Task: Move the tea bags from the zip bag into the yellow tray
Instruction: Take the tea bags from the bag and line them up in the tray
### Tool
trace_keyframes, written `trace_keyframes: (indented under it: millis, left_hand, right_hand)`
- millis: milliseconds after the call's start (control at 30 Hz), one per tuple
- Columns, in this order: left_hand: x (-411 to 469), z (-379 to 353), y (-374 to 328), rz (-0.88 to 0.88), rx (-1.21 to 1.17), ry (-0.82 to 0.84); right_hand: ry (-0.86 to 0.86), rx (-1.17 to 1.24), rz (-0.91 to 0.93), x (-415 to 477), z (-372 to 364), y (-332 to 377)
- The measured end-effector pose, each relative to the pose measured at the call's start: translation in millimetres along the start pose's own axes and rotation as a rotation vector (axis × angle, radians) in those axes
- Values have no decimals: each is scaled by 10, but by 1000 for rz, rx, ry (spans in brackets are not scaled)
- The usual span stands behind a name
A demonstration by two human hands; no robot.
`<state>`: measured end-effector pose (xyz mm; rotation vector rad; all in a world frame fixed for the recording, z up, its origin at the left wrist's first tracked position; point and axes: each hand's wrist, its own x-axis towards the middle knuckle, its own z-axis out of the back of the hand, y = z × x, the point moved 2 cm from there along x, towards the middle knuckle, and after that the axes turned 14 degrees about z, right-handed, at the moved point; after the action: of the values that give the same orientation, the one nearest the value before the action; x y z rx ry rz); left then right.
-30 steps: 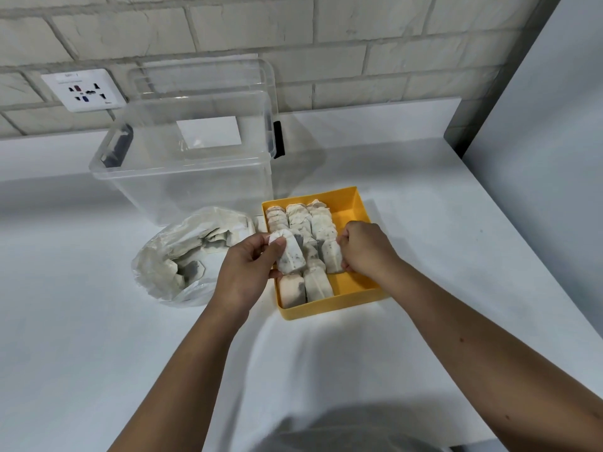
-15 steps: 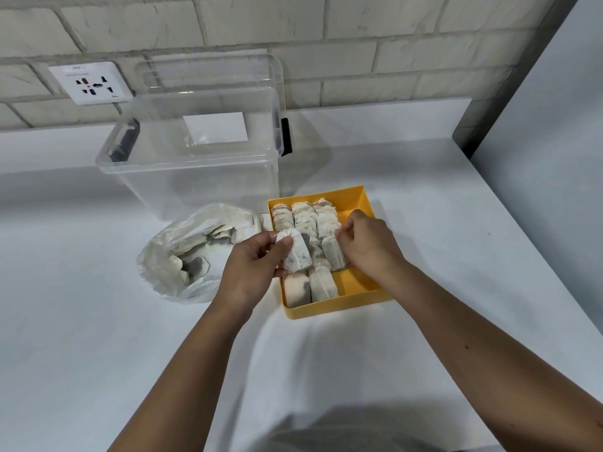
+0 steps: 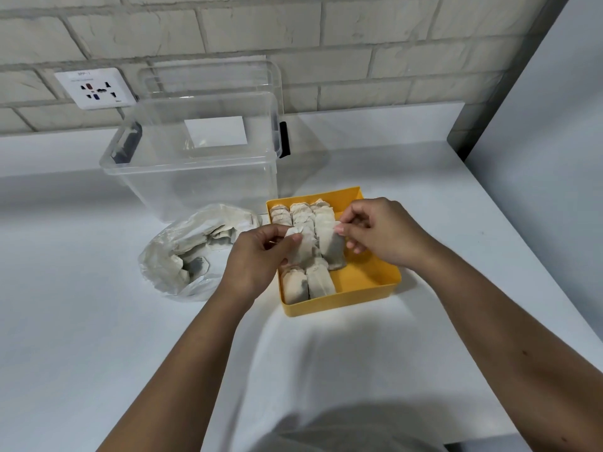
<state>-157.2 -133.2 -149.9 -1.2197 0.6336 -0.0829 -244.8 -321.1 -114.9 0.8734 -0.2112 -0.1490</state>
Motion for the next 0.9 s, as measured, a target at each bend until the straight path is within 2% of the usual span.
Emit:
trace_keyframes:
  millis: [100,167,267,500,700,800,900]
  left_hand:
    - [14,63,30,24,-52,-26]
    - [21,87,49,46,-78,-36]
    - [22,93,59,61,-69,-49]
    - [23,104,64,76,-67,-16]
    - [30,99,64,79,-58,-1]
    - [11,44,-13,72,-64,46]
    - [-7,-91,-135,52,-54,130]
  right_hand:
    - [152,-213,-63,-48,40,-92]
    - [246,-269,-106,-69,-15,-134]
    - [295,-331,-121,-39,-150,-172]
    - [207,-370,-189,99,-362,-313]
    - [157,-405,-140,89,-339,-310]
    - [62,-267,-46,33,-174,-157]
    - [124,-121,-8,-22,-56,51]
